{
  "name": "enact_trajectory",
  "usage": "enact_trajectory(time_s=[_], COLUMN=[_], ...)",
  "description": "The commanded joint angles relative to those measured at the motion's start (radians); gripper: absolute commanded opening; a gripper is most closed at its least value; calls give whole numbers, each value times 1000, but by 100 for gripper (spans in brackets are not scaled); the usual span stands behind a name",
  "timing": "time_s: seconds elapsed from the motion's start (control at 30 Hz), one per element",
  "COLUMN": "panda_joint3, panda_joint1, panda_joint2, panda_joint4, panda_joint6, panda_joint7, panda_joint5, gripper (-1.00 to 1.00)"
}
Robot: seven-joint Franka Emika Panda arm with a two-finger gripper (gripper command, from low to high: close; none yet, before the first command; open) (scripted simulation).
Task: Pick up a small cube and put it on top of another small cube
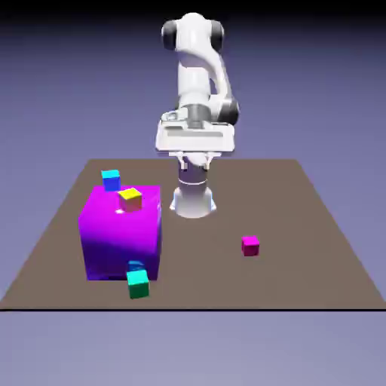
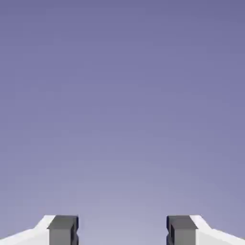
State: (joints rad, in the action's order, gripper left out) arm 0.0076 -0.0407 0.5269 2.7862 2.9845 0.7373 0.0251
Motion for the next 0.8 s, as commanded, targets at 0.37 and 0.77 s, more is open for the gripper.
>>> enact_trajectory(time_s=[0.37,0.77], panda_joint3=[76,152], panda_joint1=[-286,-571], panda_joint2=[-429,-857], panda_joint4=[-236,-473], panda_joint6=[-522,-1044], panda_joint7=[-37,-74], panda_joint5=[249,498], gripper=[0,0])
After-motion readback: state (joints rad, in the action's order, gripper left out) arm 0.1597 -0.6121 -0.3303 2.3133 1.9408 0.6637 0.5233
